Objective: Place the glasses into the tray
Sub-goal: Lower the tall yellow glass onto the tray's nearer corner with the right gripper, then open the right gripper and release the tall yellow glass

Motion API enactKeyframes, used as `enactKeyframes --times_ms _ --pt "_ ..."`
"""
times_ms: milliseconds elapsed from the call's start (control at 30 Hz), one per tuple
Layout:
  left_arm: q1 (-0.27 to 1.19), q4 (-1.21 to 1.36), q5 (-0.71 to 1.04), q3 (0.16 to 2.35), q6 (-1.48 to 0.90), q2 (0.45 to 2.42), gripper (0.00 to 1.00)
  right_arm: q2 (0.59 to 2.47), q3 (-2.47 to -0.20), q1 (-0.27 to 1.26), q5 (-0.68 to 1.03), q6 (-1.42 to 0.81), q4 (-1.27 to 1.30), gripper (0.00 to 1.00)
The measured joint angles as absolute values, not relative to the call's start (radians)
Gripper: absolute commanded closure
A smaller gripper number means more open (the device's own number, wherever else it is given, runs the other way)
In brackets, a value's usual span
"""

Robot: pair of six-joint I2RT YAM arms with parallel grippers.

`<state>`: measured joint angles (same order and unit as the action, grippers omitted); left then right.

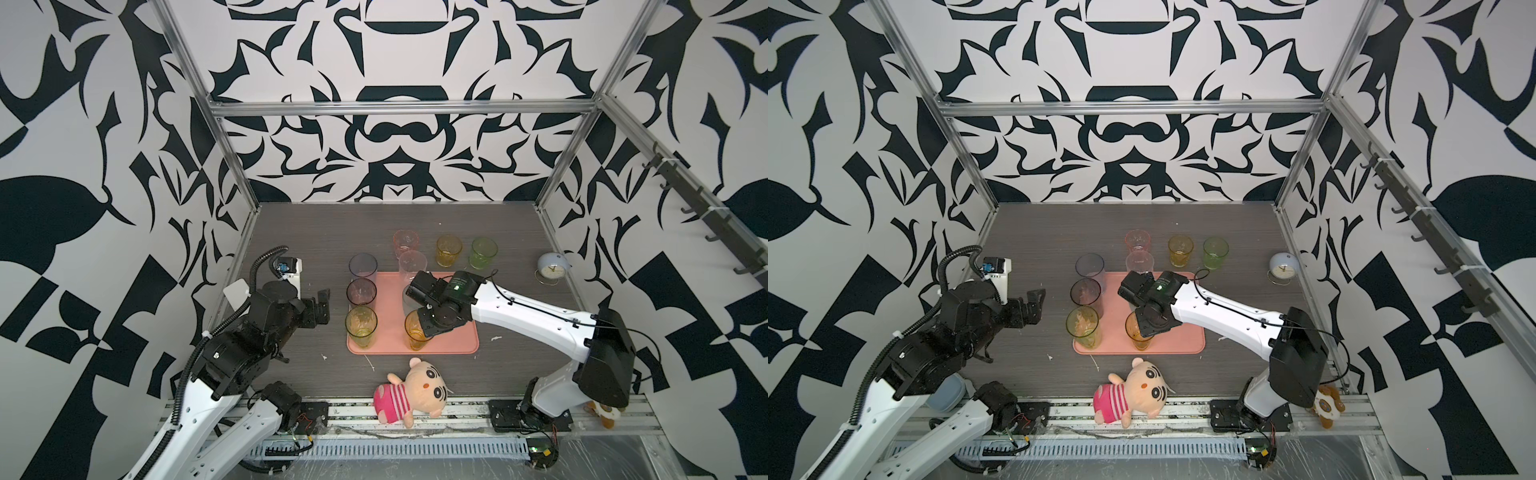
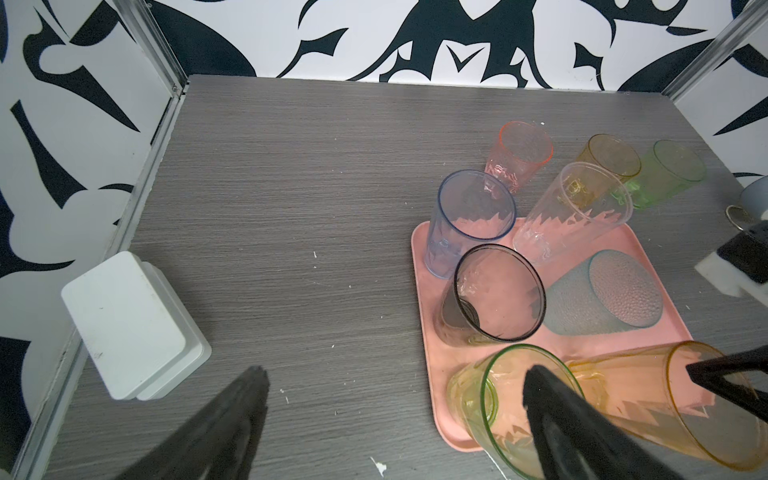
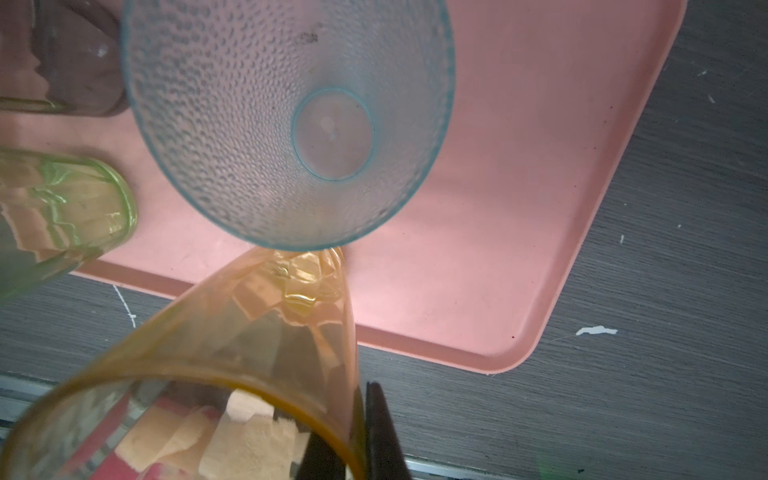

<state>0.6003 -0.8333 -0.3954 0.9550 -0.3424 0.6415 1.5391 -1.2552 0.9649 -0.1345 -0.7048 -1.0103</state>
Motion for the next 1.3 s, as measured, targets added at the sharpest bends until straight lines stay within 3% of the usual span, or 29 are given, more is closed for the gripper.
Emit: enactKeyframes --times_ms 800,1300 --pt "0.600 -0.833 -0.395 0.955 -0.342 0.641 0.01 1.554 -1.260 0.967 -0.123 -0.708 -0.995 0.67" --pt "0.598 -0.833 -0.394 0.955 -0.342 0.643 0.00 1.554 -1.428 0.967 -0.166 -0.659 -1.083 0.64"
